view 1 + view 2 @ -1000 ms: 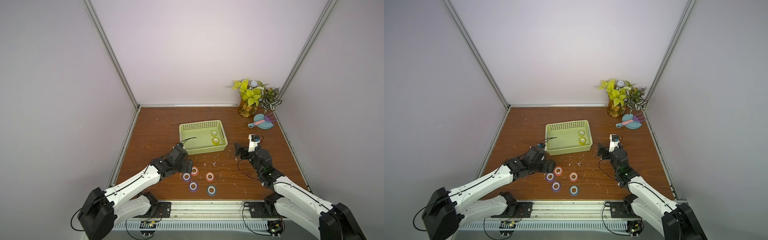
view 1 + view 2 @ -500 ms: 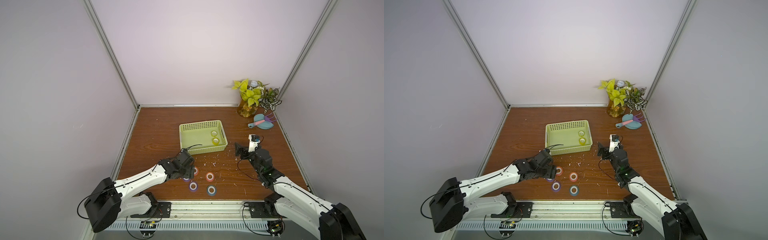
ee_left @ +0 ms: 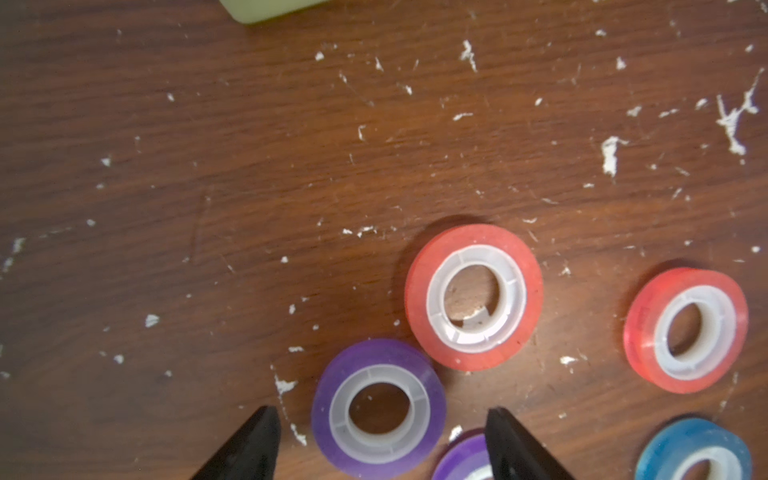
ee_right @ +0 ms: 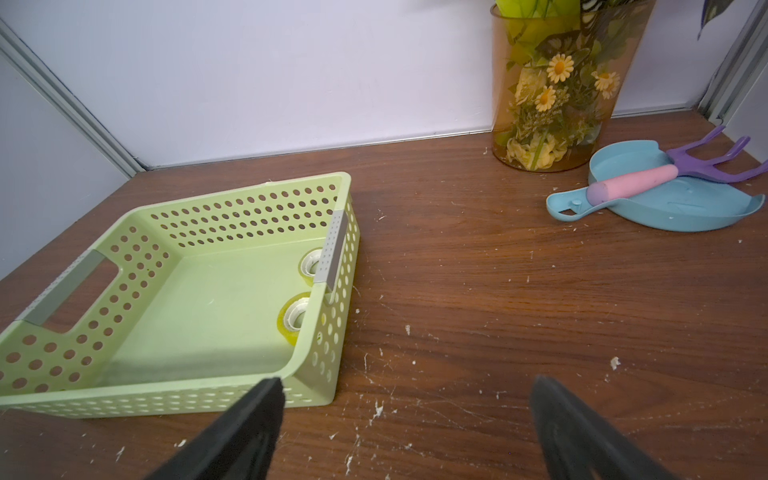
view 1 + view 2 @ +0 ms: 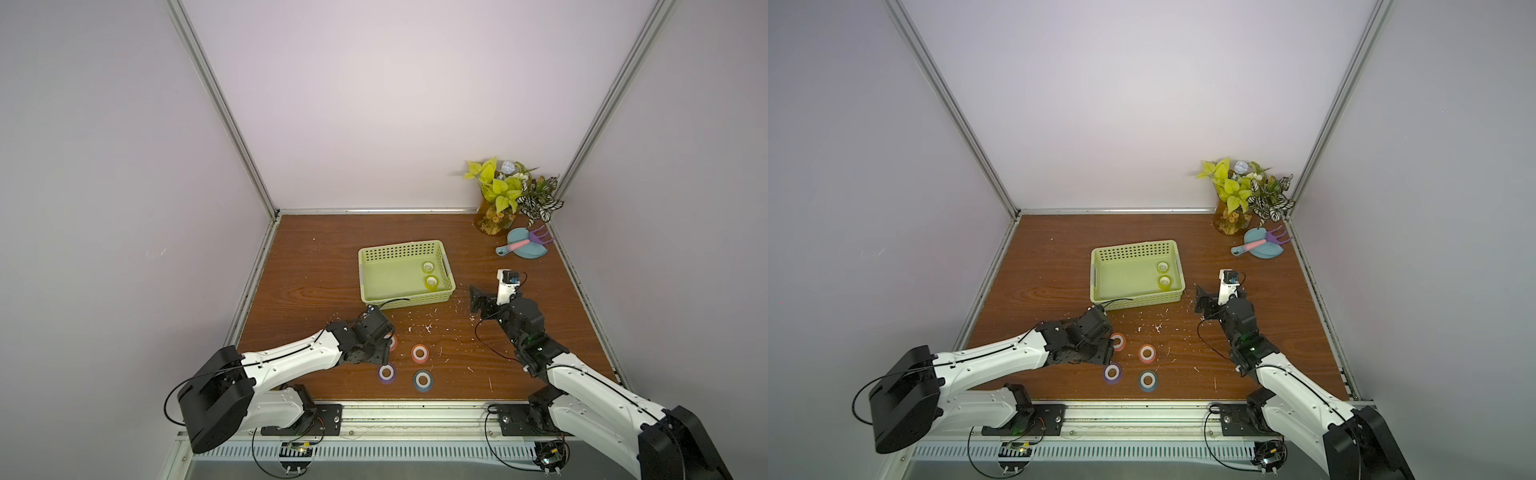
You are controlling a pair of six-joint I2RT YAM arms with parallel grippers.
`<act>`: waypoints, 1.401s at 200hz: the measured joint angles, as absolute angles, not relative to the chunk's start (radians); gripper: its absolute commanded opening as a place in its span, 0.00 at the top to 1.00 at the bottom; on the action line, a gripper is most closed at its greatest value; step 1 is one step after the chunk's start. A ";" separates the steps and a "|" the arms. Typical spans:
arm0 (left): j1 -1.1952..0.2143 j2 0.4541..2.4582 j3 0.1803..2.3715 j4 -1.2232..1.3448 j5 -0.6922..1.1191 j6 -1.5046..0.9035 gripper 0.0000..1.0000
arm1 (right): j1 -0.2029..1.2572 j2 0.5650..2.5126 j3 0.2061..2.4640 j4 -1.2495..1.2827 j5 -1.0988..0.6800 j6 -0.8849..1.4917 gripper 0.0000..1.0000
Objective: Put the transparent tape into the storage box
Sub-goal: Pick up the tape from the center of the board.
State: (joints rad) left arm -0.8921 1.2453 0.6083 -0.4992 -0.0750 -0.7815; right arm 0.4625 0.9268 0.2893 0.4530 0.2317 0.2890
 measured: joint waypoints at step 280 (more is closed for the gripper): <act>-0.920 1.348 0.620 -0.505 -0.142 -0.797 0.46 | 0.463 0.926 0.286 0.452 0.236 0.289 0.01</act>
